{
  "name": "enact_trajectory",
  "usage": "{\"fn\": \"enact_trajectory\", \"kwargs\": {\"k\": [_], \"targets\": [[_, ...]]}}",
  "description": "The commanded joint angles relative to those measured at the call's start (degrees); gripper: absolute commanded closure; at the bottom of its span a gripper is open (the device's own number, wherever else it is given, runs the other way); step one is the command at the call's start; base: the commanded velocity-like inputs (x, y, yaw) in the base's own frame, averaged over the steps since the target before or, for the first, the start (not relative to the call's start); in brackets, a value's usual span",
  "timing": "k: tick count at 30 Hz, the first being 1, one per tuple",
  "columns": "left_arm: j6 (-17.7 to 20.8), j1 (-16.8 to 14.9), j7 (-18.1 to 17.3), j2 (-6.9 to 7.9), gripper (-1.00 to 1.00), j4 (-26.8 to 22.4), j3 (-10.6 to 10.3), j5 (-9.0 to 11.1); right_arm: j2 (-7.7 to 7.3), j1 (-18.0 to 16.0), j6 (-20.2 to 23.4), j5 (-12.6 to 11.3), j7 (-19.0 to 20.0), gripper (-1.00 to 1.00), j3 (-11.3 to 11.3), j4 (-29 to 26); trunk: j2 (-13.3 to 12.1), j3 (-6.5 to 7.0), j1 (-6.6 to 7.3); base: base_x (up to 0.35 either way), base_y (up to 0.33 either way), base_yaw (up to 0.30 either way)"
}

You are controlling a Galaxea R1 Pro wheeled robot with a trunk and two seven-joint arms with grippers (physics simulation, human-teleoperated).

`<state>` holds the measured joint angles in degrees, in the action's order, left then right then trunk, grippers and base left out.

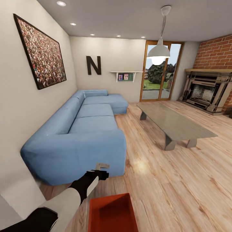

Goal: Move the two storage containers from the living room to the garage. In the garage, place one container on the floor and stack the other container on top of it (either order is fine).

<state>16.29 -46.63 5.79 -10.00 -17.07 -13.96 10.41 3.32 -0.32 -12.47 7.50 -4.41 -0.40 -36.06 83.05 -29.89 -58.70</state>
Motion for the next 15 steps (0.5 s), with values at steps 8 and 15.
{"fn": "enact_trajectory", "kwargs": {"k": [8,15], "targets": [[-0.7,0.0,0.5,0.0,-1.0,0.0,-0.4,0.7,0.02,0.0,-0.1,0.7,-0.4,-1.0,0.0,0.0,0.0,-0.49,-0.03,0.103,-0.069,0.0],[-0.9,0.0,0.5,0.0,-1.0,0.1,-0.4,0.7,0.02,0.0,-0.1,0.7,-0.3,-1.0,0.0,0.0,0.0,-0.5,-0.03,0.107,-0.216,0.0]]}}
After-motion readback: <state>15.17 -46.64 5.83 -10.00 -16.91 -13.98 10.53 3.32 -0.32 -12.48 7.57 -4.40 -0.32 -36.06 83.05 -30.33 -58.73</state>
